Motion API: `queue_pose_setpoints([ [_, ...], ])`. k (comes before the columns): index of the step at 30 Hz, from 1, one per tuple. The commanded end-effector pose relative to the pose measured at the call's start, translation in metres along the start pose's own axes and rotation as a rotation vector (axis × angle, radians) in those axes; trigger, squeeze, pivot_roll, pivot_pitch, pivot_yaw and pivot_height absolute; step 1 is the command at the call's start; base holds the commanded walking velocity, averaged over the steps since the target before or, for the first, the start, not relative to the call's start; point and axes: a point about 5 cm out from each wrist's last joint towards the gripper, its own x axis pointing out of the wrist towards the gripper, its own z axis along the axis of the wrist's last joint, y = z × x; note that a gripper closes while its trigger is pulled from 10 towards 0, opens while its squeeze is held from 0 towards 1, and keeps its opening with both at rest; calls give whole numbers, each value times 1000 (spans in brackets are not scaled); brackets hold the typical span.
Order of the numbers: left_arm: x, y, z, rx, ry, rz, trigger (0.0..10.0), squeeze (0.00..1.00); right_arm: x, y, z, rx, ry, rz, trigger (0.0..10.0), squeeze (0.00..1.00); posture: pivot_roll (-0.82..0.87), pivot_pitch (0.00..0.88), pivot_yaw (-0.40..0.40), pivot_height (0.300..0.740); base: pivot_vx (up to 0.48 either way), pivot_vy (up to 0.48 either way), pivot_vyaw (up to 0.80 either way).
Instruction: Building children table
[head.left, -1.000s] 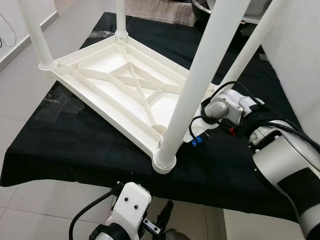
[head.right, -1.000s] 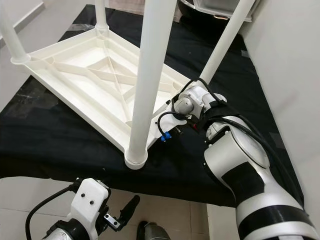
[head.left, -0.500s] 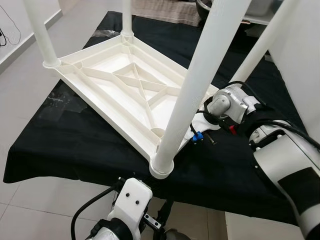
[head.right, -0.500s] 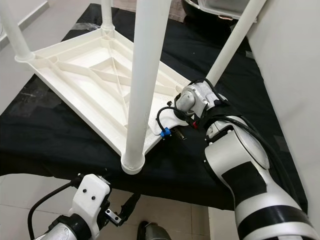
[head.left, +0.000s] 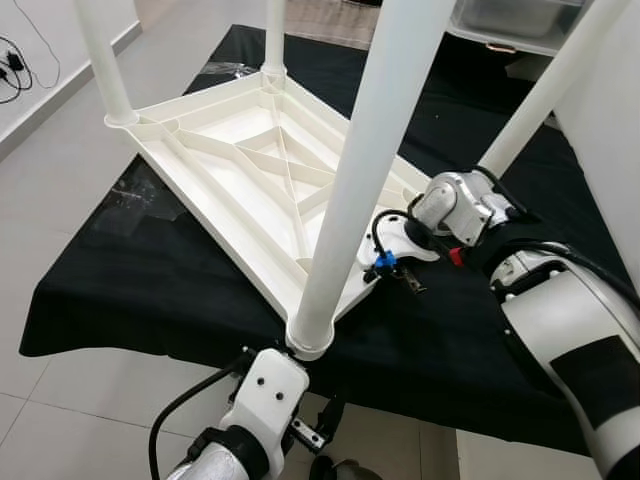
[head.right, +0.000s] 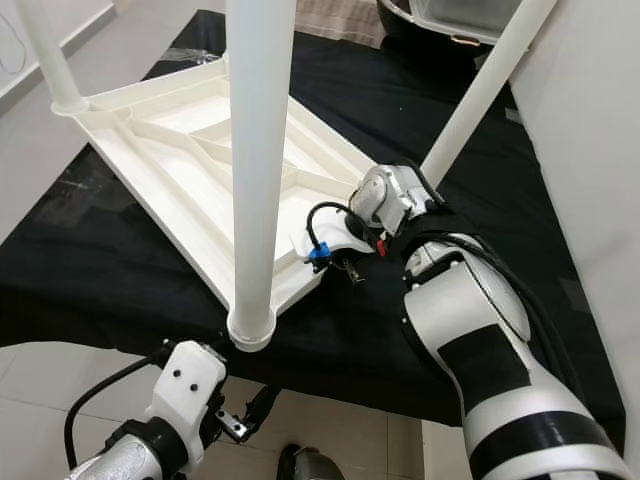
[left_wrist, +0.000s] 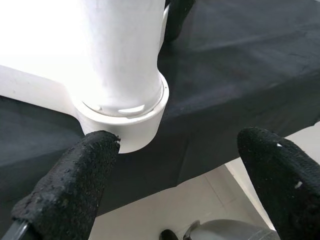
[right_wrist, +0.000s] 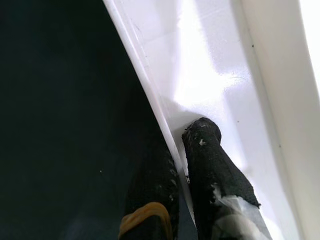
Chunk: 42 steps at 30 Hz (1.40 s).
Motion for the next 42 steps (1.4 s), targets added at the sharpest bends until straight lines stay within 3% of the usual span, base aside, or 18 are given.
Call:
queue_pose_setpoints([
  [1,0,0,-7,10,31,-5,10000,0,-7,3,-21,173,-38,-68,0,0,70,146,-151,740,0,0,0],
  [6,2,-1,-8,24,28,-10,10000,0,-15,9,-32,264,-108,-70,0,0,74,132,-150,740,0,0,0],
  [13,1,-2,-11,28,35,-27,10000,0,-28,24,-39,220,-228,95,0,0,70,113,-139,740,0,0,0],
  [19,2,-2,-13,35,38,-36,10000,0,-21,43,-61,210,-152,160,0,0,78,106,-133,740,0,0,0],
  [22,2,-1,-13,35,37,-35,10000,0,-21,45,-63,223,-146,163,0,0,78,105,-132,740,0,0,0],
  [29,1,-1,-14,41,37,-38,10000,0,-19,59,-87,365,-69,131,0,0,78,115,-129,740,0,0,0],
  [35,1,-1,-14,50,40,-48,10000,0,-13,49,-70,441,-263,122,0,0,75,117,-126,740,0,0,0],
  [37,1,-1,-13,60,35,-48,10000,0,-1,42,-51,451,-375,140,0,0,83,121,-123,740,0,0,0],
  [42,2,-1,-13,62,34,-46,10000,0,13,40,-36,439,-421,172,0,0,86,121,-126,740,0,0,0],
])
